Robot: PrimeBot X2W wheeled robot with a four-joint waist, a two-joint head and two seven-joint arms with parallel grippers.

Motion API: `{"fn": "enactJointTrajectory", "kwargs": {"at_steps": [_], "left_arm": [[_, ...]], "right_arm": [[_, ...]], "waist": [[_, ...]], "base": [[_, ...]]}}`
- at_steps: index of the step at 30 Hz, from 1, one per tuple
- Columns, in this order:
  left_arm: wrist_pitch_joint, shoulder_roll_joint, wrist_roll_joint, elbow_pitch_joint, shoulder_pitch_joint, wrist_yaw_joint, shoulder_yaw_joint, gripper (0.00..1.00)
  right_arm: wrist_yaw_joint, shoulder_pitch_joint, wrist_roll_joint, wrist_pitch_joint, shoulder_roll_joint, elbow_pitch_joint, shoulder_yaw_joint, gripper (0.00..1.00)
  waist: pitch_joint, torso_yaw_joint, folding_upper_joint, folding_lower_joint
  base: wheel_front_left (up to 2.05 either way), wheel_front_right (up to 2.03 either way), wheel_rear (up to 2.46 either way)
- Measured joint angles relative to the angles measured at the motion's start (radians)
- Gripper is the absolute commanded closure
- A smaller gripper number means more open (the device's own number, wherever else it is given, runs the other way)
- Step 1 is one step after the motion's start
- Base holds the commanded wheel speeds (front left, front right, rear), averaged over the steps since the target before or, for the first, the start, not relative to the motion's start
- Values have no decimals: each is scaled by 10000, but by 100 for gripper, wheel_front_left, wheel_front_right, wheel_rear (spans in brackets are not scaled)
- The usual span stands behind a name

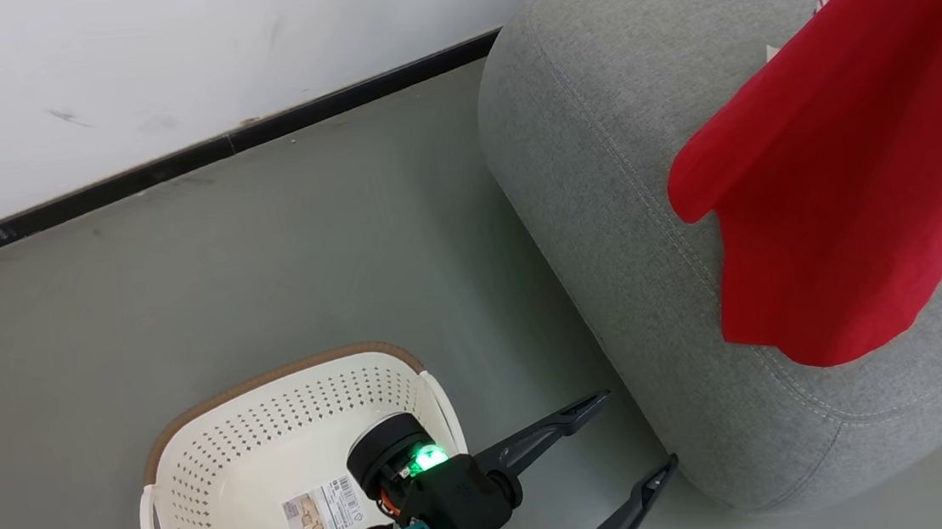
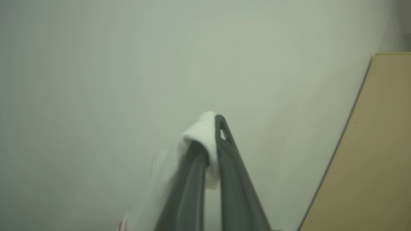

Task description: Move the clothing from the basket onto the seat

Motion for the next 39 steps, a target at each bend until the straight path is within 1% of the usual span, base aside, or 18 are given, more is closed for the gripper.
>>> {"fn": "enactJointTrajectory", "kwargs": {"at_steps": [9, 15, 20, 26, 32, 39], "left_arm": [[88, -6, 86, -61, -18, 0, -40, 0], [165, -2, 94, -105, -198, 0, -48, 0], [178, 2, 167, -142, -251, 0, -48, 0], [343, 19, 176, -171, -294, 48, -46, 0], [522, 67, 176, -217, -407, 90, -40, 0], [696, 157, 196, -316, -574, 90, -44, 0]], "right_arm": [[0, -693, -307, -198, -383, 257, -366, 100], [0, -647, -495, -196, -383, 988, -698, 100], [0, -421, -514, -140, -284, 1528, -922, 100], [0, 172, -573, 201, 8, 2385, -1344, 100], [0, 336, -587, 284, 182, 2961, -1595, 100], [0, 715, -591, 587, 362, 3908, -1912, 100]], "waist": [[257, 165, 0, 0], [456, 253, 0, 0], [597, 307, 0, 0], [808, 386, 0, 0], [1038, 449, 0, 0], [1322, 511, 0, 0]], "base": [[0, 0, 0], [0, 0, 0], [0, 0, 0], [0, 0, 0], [0, 0, 0], [0, 0, 0]]}}
